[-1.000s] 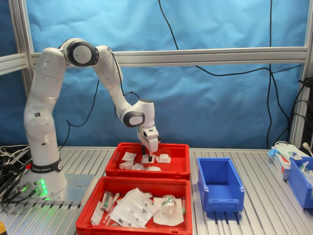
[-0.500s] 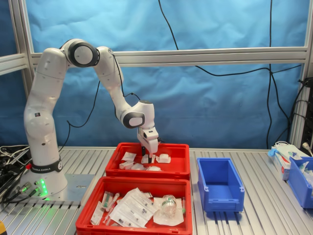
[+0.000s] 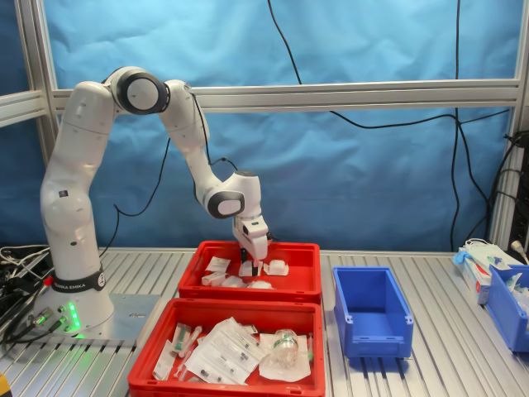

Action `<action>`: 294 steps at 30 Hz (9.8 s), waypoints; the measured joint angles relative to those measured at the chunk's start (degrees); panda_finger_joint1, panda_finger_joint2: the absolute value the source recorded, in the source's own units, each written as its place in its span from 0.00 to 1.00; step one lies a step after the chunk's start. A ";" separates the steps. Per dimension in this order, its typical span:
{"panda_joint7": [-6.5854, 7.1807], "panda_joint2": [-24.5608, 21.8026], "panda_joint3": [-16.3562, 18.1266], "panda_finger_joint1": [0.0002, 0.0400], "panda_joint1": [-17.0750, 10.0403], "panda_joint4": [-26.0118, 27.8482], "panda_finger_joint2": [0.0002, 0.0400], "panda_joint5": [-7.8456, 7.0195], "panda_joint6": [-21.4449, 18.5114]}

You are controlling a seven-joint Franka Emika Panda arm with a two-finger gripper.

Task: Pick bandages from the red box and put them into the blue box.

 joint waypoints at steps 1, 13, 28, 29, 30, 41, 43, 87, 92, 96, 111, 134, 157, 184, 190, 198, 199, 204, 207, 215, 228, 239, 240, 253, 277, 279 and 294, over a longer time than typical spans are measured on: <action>0.00 0.13 0.00 1.00 0.00 0.00 1.00 0.00 0.03; 0.00 0.80 0.00 1.00 0.00 0.08 1.00 0.00 0.61; 0.00 1.13 0.16 0.73 0.03 0.36 0.73 0.00 2.38; 0.00 1.13 0.16 0.73 0.03 0.38 0.73 0.00 2.41; 0.00 1.13 0.16 0.73 0.03 0.41 0.73 0.00 2.43; 0.00 1.12 0.21 0.48 0.03 0.69 0.48 0.00 2.58; 0.00 1.12 0.20 0.35 0.03 0.73 0.35 0.00 2.61; 0.00 -12.85 -7.97 0.21 0.26 0.65 0.21 0.00 -7.87; 0.00 -15.05 -10.86 0.21 0.27 1.06 0.21 0.00 -9.87; 0.00 -16.30 -14.13 0.21 0.26 2.75 0.21 0.00 -13.43; 0.00 -17.00 -23.93 0.21 0.25 13.64 0.21 0.00 -23.37; 0.00 -10.88 -31.14 0.21 0.20 25.53 0.21 2.80 -30.50; 0.00 8.02 -31.49 0.21 -0.62 38.26 0.21 14.26 -31.02; 0.00 16.90 -31.50 0.21 -6.48 49.11 0.21 19.69 -31.34; 0.00 18.45 -31.54 0.21 -7.71 50.47 0.21 19.80 -31.35; 0.00 20.10 -31.55 0.21 -8.30 51.43 0.21 19.87 -31.38; 0.00 20.21 -31.55 0.21 -8.32 51.49 0.21 19.88 -31.39; 0.00 20.58 -31.54 0.21 -8.32 51.79 0.21 19.93 -31.40; 0.00 20.64 -31.54 0.21 -8.32 51.90 0.21 20.01 -31.40; 0.00 20.65 -31.54 0.21 -8.32 52.07 0.21 21.76 -31.40; 0.00 20.65 -31.54 0.21 -8.32 52.38 0.21 22.82 -31.40; 0.00 20.65 -31.54 0.55 -8.32 52.58 0.55 22.97 -31.40; 0.00 20.65 -31.54 0.55 -8.32 52.60 0.55 22.97 -31.43; 0.00 19.70 -31.54 0.80 -8.22 52.67 0.80 23.00 -37.24; -0.01 6.11 -31.69 1.00 -2.32 50.12 1.00 18.47 -47.56; -0.09 5.21 -31.69 1.00 -1.72 49.27 1.00 18.28 -47.57; -2.42 -3.78 -31.69 1.00 1.96 36.28 1.00 14.83 -42.51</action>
